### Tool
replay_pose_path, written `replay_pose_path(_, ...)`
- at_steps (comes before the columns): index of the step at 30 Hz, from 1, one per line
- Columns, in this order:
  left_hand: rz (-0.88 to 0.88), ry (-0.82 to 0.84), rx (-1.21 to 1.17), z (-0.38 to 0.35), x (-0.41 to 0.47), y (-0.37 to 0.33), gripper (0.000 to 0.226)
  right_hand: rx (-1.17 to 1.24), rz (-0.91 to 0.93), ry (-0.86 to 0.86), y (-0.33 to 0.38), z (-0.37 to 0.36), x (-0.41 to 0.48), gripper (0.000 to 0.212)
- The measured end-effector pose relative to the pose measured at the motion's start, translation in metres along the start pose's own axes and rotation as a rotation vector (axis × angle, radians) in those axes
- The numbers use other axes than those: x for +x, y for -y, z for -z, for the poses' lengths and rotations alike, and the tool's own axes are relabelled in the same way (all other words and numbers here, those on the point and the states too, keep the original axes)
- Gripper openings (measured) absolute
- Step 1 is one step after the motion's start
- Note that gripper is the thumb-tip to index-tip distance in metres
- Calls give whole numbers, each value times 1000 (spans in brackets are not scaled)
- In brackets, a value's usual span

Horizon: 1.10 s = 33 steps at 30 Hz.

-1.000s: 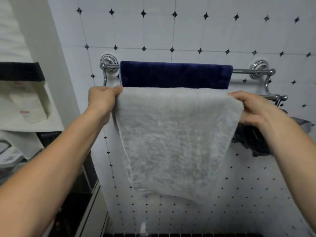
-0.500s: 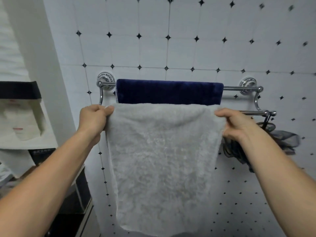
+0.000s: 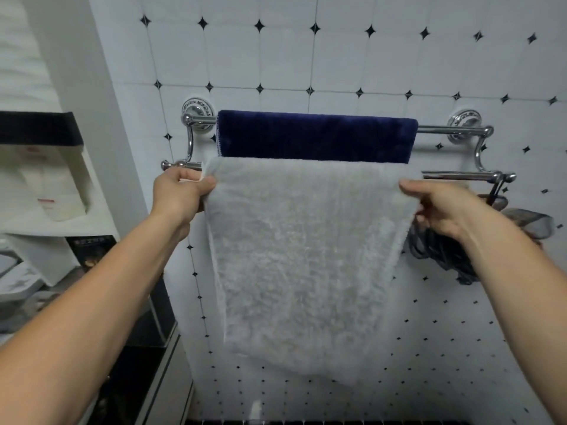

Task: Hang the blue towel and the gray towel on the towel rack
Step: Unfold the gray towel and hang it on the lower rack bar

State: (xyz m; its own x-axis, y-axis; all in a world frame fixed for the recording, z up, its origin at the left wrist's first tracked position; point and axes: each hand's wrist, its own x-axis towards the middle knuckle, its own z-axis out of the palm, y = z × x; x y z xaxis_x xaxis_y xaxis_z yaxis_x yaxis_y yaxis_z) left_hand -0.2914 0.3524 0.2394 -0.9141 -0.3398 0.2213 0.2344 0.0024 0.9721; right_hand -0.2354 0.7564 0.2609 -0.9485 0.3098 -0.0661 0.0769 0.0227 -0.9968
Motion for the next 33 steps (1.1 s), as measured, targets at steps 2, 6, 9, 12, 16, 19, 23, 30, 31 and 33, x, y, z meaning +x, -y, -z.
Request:
replay_pose_path(2, 10, -2, -5, 2, 1, 0, 19, -50, 11, -5, 1, 0, 0, 8)
replay_pose_path(6, -12, 42, 18, 9, 0, 6, 14, -36, 39, -43, -5, 12, 0, 13)
replay_pose_path(9, 10, 74, 54, 12, -3, 14, 15, -19, 54, -8, -11, 16, -2, 24)
replay_pose_path(12, -12, 106, 52, 7, -5, 9, 14, -1, 96, -11, -5, 12, 0, 26)
replay_pose_path(16, -109, 60, 78, -2, 1, -9, 9, 56, 189, -89, 12, 6, 3, 14)
replay_pose_path(19, -97, 24, 160, -4, 6, -9, 19, 64, 205, -149, 20, 4, 4, 14)
replay_pose_path(23, -111, 36, 236, -8, 4, -6, 41, 61, 198, -190, 22, 3, 6, 18)
replay_pose_path(30, -159, 43, 208, -13, -13, -3, 37, -76, 179, -169, 7, 2, 4, 34)
replay_pose_path(31, -164, 22, 222, -14, -14, -2, 32, -75, 176, -164, 8, 3, 3, 35)
replay_pose_path(33, -152, -15, 240, -15, -11, -4, 30, -83, 184, -159, 12, 1, 2, 28)
